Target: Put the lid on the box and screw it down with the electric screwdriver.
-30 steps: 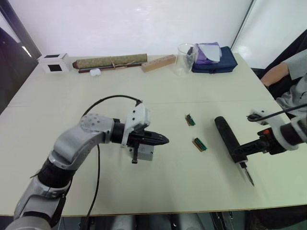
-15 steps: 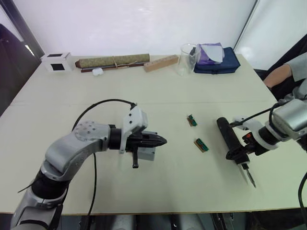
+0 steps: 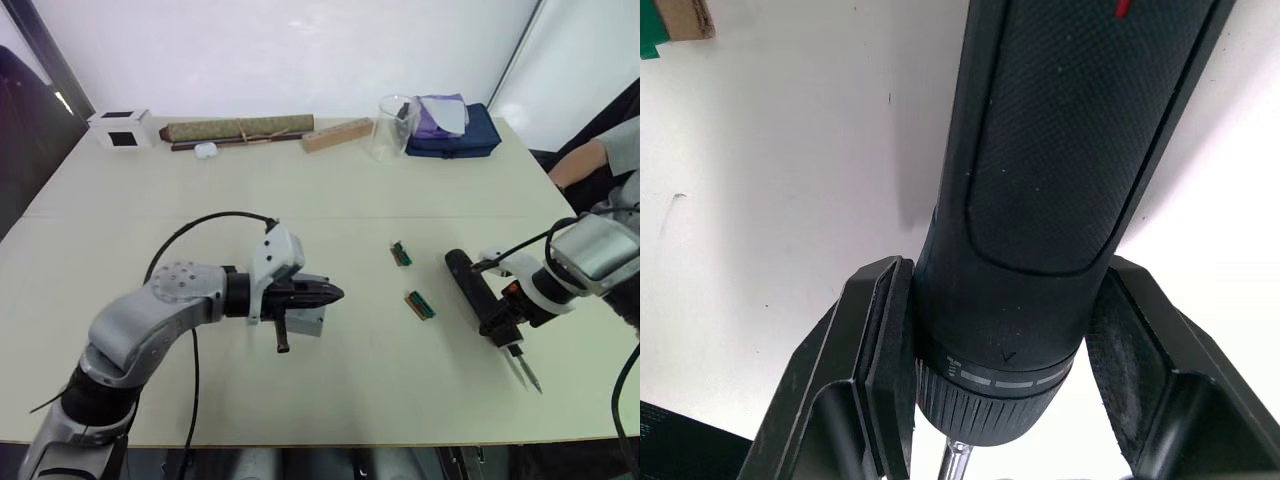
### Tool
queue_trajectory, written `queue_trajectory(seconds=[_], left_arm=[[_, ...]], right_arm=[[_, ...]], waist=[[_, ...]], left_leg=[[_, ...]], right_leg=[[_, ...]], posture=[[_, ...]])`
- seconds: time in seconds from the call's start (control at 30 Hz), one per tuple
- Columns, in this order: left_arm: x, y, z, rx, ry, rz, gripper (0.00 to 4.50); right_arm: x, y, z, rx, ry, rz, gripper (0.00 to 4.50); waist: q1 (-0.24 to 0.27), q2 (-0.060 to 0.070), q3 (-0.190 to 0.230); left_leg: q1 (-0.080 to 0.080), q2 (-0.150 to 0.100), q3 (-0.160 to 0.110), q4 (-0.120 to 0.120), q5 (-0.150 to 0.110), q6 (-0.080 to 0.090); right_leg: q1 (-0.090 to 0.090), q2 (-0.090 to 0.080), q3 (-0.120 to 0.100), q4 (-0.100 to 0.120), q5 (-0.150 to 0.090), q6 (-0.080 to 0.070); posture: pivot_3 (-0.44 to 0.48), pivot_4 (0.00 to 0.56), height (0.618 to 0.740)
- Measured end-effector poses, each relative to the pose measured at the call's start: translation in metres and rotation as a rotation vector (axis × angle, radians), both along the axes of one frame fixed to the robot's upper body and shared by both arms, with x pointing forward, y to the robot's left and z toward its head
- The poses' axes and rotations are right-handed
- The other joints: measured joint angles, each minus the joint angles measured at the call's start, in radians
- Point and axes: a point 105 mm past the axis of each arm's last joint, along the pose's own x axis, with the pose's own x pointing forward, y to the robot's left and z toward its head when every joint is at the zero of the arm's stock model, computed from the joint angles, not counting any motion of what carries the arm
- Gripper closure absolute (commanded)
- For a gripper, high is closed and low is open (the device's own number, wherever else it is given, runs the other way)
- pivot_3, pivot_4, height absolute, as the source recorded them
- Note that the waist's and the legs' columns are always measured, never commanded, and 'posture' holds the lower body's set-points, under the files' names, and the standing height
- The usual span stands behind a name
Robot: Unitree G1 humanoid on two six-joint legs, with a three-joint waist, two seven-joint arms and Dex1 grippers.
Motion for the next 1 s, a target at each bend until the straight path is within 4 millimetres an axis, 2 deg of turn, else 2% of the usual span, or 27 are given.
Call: queue_trajectory(seconds=[0.13, 0.27, 0.37, 0.47, 0.57, 0.67, 0.8, 0.9, 1.0], left_arm=[[0.003, 0.004, -0.002, 0.009, 0.010, 0.009, 4.50], [0.010, 0.012, -0.006, 0.021, 0.031, 0.021, 4.50], [0.015, 0.017, -0.009, 0.029, 0.038, 0.029, 4.50], [0.018, 0.021, -0.011, 0.038, 0.036, 0.034, 4.50], [0.032, 0.035, -0.015, 0.053, 0.076, 0.074, 4.50], [0.043, 0.049, -0.016, 0.078, 0.090, 0.107, 4.50], [0.050, 0.057, -0.010, 0.096, 0.070, 0.095, 4.50], [0.055, 0.063, -0.013, 0.108, 0.082, 0.112, 4.50], [0.058, 0.065, -0.014, 0.113, 0.084, 0.129, 4.50]], right_arm=[[0.009, 0.000, 0.002, 0.027, -0.020, -0.008, 2.41], [0.021, 0.001, 0.009, 0.084, -0.046, -0.046, 2.41], [0.036, 0.006, 0.032, 0.131, -0.131, -0.060, 2.41], [0.047, 0.015, 0.059, 0.218, -0.232, -0.076, 2.41], [0.058, 0.046, 0.113, 0.565, -0.471, -0.070, 2.41], [0.054, 0.085, 0.148, 0.828, -0.760, 0.062, 2.41], [0.043, 0.126, 0.155, 0.994, -0.980, 0.097, 2.41], [0.031, 0.143, 0.162, 0.973, -1.192, 0.145, 2.41], [0.016, 0.169, 0.160, 0.948, -1.329, 0.245, 2.41]], waist=[[-0.006, -0.005, -0.003], [-0.016, -0.001, -0.001], [-0.014, 0.013, 0.008], [-0.007, 0.016, 0.009], [-0.006, 0.018, 0.010], [-0.009, 0.015, 0.009], [-0.007, 0.017, 0.010], [-0.004, 0.017, 0.010], [-0.012, 0.017, 0.010]], left_leg=[[0.001, 0.000, 0.001, 0.000, 0.000, 0.000], [0.001, 0.000, 0.004, 0.000, 0.000, 0.000], [-0.001, 0.000, 0.006, 0.000, 0.000, 0.000], [-0.002, 0.000, 0.004, -0.003, 0.000, 0.000], [-0.010, 0.000, 0.006, 0.000, 0.000, 0.000], [-0.011, 0.001, 0.005, 0.000, 0.000, 0.000], [-0.012, -0.001, 0.005, 0.000, 0.002, -0.004], [-0.012, -0.002, 0.005, 0.000, 0.003, -0.004], [-0.012, -0.002, 0.005, 0.001, 0.003, -0.005]], right_leg=[[0.001, 0.000, 0.000, -0.001, 0.000, -0.001], [-0.001, 0.000, 0.003, -0.001, 0.001, -0.003], [-0.006, 0.000, 0.005, 0.001, 0.002, -0.001], [-0.008, 0.000, 0.004, 0.004, 0.002, 0.000], [-0.017, 0.000, 0.005, 0.008, 0.002, 0.001], [-0.019, 0.001, 0.005, 0.010, 0.002, 0.001], [-0.022, 0.000, 0.007, 0.016, 0.002, 0.001], [-0.022, -0.001, 0.006, 0.016, 0.002, 0.001], [-0.022, -0.001, 0.007, 0.016, 0.002, 0.001]], posture=[[0.000, 0.150, 0.740], [0.000, 0.150, 0.740], [0.000, 0.150, 0.740], [0.000, 0.150, 0.740], [0.000, 0.150, 0.740], [0.000, 0.150, 0.740], [0.000, 0.150, 0.740], [0.000, 0.150, 0.740], [0.000, 0.150, 0.740]])
